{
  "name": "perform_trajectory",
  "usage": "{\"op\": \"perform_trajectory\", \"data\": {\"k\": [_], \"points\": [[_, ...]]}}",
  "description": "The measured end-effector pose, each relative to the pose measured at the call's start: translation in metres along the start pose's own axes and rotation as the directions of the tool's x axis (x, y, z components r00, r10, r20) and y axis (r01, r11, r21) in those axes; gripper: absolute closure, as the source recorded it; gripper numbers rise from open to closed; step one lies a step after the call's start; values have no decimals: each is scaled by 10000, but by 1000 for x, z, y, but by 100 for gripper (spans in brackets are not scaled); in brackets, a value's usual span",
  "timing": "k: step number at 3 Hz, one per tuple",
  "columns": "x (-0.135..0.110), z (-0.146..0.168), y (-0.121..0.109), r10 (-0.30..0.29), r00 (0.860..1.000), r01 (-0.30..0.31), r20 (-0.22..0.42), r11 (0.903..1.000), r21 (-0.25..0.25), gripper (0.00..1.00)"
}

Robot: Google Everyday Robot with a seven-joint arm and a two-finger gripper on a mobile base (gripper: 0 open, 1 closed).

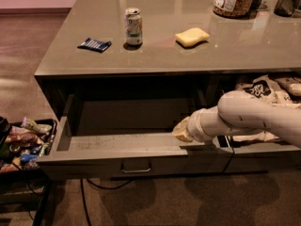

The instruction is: Open top drawer

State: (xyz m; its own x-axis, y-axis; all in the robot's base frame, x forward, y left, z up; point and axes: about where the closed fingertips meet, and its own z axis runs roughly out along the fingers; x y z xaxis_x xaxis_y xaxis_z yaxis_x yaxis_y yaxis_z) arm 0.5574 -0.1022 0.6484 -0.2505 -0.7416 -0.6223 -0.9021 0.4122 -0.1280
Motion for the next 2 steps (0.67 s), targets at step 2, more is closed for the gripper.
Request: {"op": "perform_trajectory", "data": {"k": [2], "points": [[19,2,12,370,9977,-386,-566,9989,-283,100]]}}
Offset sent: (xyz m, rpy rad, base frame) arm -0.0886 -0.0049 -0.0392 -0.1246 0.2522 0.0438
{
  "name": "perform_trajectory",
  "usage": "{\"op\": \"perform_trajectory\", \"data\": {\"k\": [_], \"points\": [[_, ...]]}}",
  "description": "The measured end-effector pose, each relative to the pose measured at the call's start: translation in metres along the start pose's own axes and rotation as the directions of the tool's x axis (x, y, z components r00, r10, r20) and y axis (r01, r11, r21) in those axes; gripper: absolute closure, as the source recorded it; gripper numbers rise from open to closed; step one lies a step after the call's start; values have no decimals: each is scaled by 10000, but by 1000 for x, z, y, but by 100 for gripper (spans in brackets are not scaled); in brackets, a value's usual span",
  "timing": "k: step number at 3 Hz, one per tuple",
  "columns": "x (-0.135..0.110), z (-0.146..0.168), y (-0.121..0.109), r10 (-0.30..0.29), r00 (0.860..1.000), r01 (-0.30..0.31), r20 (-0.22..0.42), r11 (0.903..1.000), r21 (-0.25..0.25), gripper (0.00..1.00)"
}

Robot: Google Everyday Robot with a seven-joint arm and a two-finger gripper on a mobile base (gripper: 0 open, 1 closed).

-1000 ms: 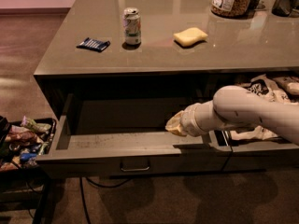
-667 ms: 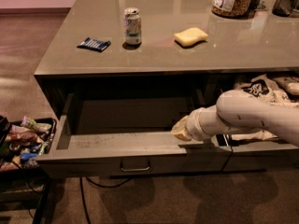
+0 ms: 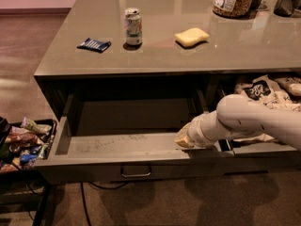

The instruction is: Open top drawer

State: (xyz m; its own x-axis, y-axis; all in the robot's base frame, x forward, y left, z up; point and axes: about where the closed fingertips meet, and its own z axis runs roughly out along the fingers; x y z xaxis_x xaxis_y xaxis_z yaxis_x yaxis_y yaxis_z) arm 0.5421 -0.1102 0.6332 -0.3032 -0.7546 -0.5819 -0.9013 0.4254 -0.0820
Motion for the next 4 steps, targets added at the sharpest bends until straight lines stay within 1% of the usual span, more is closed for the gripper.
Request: {"op": "perform_trajectory", "data": {"k": [1,2,3,4], "points": [[5,-3,18,17,9996,-27,-283,9993,-360,100],[5,-3,18,17,9996,-27,-283,9993,-361,100],[13,-9,42,145,9993,-170,-347,9974,-705,100],[12,-9,41,145,9993,-170,-347,9974,-705,100]]}}
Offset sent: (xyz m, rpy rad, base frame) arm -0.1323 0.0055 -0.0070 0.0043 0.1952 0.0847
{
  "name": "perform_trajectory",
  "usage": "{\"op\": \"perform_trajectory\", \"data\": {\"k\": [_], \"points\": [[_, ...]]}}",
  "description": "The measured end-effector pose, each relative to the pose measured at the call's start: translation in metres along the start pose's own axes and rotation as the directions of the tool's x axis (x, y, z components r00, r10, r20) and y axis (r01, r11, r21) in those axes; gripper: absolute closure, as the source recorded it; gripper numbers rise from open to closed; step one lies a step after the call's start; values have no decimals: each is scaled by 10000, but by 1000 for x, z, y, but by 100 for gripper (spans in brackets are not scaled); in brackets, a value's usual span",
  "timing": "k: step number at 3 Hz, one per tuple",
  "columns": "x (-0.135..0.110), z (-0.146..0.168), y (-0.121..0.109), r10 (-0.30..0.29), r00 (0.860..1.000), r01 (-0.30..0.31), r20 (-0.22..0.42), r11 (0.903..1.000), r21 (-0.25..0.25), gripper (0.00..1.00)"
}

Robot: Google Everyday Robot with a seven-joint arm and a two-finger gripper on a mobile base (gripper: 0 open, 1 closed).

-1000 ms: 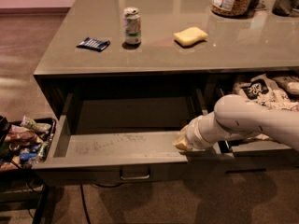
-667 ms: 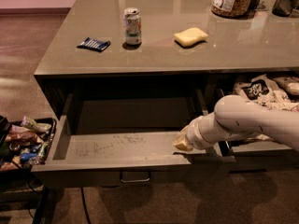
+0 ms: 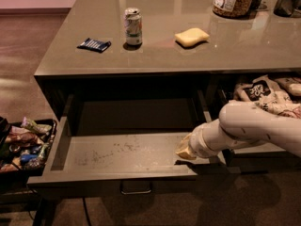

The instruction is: Open top drawer

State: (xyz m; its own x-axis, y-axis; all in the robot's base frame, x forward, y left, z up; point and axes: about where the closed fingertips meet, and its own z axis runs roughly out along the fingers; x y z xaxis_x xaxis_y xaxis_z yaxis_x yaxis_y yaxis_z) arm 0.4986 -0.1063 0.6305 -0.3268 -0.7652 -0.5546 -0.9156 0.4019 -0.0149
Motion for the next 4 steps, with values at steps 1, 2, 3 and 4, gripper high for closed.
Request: {"op": "perform_trajectory", "data": {"k": [1,2,3,4], "points": [[9,-2,32,147,9999,-146,19,9990,-427,100],[8,-4,30,147,9999,-146,20,9990,-429,100],[18,-8,65,238,9996,-223,163,9958,-883,100],[18,-8,63,237,9996,-222,164,9959,-882,100]]}}
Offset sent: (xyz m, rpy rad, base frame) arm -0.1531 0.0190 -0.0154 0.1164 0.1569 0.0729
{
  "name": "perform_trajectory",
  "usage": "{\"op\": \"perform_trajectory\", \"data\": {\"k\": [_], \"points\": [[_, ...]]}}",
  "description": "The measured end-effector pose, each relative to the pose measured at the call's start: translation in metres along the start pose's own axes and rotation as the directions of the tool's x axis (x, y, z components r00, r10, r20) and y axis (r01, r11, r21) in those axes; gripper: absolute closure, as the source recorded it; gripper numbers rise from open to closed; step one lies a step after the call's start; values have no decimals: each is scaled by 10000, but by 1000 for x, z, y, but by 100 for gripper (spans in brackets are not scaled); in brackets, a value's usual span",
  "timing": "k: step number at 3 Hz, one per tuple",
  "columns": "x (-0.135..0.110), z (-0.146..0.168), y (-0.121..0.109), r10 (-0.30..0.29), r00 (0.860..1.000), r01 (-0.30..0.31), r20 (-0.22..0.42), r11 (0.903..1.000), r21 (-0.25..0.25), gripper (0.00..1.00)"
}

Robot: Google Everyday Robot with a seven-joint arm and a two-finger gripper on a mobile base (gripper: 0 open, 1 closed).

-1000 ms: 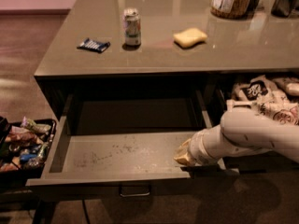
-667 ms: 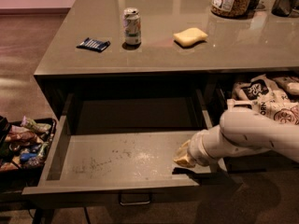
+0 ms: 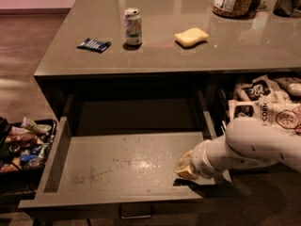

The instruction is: Open top drawer

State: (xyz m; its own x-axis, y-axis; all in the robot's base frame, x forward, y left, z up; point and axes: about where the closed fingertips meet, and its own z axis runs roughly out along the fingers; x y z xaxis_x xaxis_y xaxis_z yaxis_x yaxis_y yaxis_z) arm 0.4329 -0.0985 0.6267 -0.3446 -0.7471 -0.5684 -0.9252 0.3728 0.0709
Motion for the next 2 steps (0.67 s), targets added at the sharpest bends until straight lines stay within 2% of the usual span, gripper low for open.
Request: {"op": "perform_trajectory", "data": {"k": [1,2], "points": [[-2,4,3,-339,9990,328,296,9988,373,100],[-21,9,-29,-774,9960,719,453,9910,1127,100]]}}
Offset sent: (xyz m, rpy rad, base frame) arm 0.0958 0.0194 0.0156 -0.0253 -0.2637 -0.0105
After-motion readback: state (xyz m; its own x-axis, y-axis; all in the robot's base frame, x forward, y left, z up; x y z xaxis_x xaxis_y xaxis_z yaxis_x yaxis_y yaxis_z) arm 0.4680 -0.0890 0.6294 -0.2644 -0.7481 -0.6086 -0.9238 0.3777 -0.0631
